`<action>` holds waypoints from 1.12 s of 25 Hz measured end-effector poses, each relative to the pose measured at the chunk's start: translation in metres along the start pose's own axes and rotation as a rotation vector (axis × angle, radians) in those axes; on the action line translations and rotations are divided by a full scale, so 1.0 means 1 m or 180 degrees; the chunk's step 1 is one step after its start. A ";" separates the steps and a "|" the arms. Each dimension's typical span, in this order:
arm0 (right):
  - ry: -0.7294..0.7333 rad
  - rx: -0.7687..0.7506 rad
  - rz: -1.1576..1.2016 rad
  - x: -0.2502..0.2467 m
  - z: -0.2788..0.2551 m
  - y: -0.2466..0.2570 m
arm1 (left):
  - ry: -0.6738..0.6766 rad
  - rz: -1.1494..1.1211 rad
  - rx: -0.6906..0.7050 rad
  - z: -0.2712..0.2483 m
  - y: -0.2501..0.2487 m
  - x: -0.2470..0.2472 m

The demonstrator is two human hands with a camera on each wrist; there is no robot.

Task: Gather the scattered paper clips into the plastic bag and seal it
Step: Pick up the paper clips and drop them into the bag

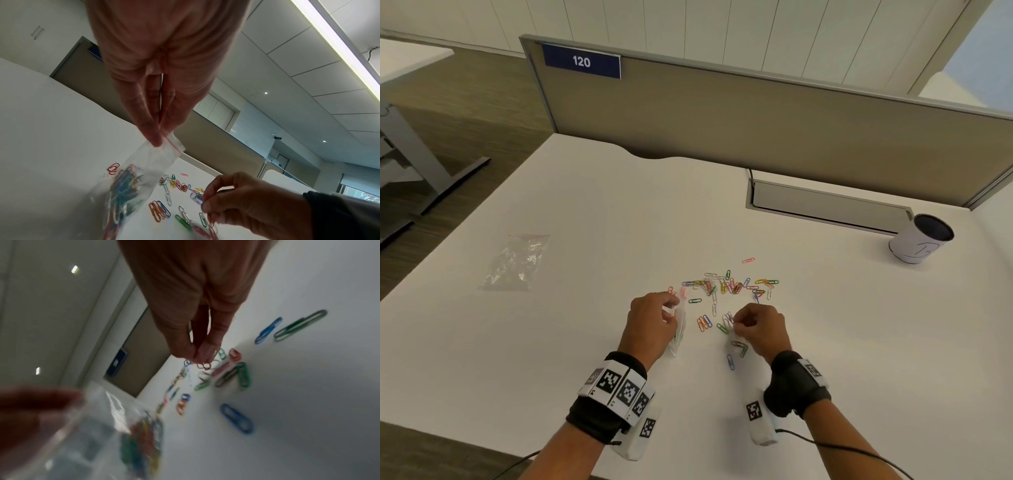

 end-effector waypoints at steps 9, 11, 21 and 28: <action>0.0410 0.0693 0.3018 0.032 -0.031 0.076 | -0.0008 -0.0078 0.0052 0.000 -0.008 0.007; 0.0362 0.0653 0.2757 0.047 -0.035 0.080 | 0.0004 -0.0043 0.0051 -0.001 -0.007 0.008; 0.0454 0.0216 0.1031 0.057 -0.031 0.086 | -0.0171 -0.0051 -0.0052 -0.003 -0.004 -0.004; 0.0867 0.0436 0.0886 0.059 -0.022 0.089 | -0.0064 -0.0005 0.0155 -0.005 -0.014 -0.002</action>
Point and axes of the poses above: each hand's wrist, its own z-axis towards the middle knuckle, its own x-axis out of the palm, y = z × x, the point moved 10 cm from there along z, towards the middle knuckle, and after that the axes turned 6 degrees about -y, right-handed, at the moved point
